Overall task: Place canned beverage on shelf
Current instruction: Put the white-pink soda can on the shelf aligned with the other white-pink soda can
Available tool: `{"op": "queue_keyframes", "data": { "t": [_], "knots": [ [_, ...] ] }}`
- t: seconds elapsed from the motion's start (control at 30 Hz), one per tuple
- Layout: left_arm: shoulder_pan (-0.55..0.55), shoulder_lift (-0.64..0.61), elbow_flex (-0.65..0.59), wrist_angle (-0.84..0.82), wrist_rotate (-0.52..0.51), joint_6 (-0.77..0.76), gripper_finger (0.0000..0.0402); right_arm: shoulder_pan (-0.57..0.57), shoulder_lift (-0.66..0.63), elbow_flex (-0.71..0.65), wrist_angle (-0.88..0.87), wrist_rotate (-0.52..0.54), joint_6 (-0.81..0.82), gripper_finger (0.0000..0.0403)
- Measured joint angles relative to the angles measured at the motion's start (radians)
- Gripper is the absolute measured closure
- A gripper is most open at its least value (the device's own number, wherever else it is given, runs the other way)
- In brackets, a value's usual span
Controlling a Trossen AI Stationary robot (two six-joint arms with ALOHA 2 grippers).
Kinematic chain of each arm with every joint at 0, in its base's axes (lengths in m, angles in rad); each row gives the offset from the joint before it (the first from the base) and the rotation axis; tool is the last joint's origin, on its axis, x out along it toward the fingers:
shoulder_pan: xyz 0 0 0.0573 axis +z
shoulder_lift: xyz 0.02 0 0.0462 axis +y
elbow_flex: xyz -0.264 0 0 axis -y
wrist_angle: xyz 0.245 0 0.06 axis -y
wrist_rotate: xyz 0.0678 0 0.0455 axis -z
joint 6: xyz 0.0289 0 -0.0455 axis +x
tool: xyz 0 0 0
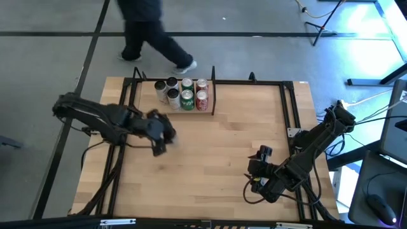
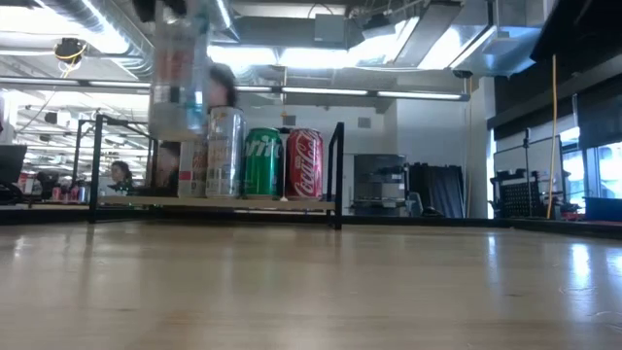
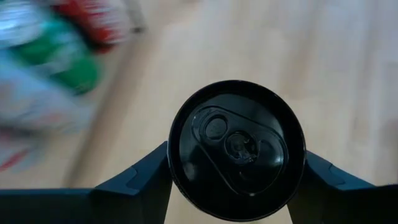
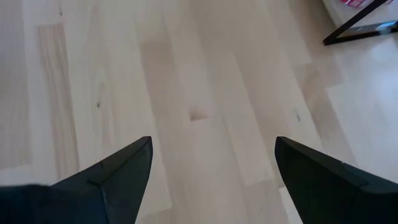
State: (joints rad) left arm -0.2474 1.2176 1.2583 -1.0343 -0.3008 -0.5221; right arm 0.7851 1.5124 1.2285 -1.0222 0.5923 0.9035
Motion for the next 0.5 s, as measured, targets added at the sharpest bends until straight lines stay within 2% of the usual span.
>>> {"op": "queue_keyframes", "data": {
  "t": [0.2, 0.5],
  "knots": [
    [0.117, -0.105, 0.000, -0.187, -0.121, -0.033, 0.0181, 0.000, 0.000, 0.000, 0.000, 0.040, -0.012, 0.0077],
    [0.374, -0.144, 0.000, -0.207, -0.097, 0.095, 0.0181, 0.000, 0.000, 0.000, 0.001, 0.057, -0.010, 0.0077]
  ]
}}
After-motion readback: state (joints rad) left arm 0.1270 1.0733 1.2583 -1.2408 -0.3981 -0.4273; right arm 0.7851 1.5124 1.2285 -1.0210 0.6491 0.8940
